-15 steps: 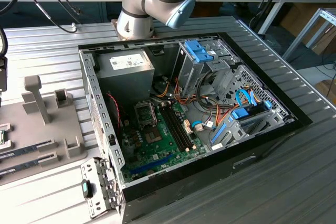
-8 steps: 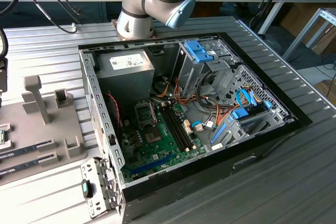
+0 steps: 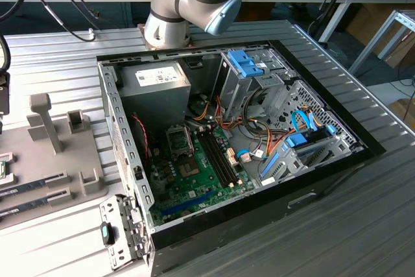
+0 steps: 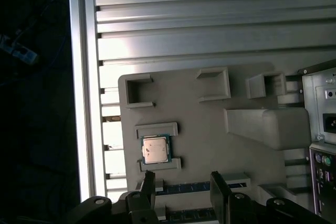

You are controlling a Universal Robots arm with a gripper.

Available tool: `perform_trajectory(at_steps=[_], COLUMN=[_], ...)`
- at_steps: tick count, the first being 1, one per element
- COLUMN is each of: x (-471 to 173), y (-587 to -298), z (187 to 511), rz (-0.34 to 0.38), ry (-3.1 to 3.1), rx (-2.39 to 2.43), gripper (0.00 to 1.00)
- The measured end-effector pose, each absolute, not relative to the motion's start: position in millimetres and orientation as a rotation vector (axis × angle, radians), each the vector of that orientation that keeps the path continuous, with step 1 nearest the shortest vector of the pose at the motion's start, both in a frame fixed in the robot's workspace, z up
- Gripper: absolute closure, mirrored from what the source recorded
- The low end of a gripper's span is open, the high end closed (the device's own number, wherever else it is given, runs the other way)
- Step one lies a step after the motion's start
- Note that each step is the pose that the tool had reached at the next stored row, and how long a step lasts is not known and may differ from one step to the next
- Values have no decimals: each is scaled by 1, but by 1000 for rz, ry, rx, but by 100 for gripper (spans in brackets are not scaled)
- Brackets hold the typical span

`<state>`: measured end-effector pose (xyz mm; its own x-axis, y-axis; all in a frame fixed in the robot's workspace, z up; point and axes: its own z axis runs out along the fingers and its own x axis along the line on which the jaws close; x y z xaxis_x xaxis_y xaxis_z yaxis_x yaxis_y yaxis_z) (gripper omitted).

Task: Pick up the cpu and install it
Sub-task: 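Pick up the cpu and move it towards the insertion slot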

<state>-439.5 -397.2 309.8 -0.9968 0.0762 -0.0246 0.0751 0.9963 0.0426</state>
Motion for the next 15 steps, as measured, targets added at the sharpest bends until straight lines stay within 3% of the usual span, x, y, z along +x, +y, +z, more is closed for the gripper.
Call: perform_trajectory(at_steps=[15], x=[-440], y=[-397], z=[307], rz=[65], ry=[3113], rx=[118], gripper=[46])
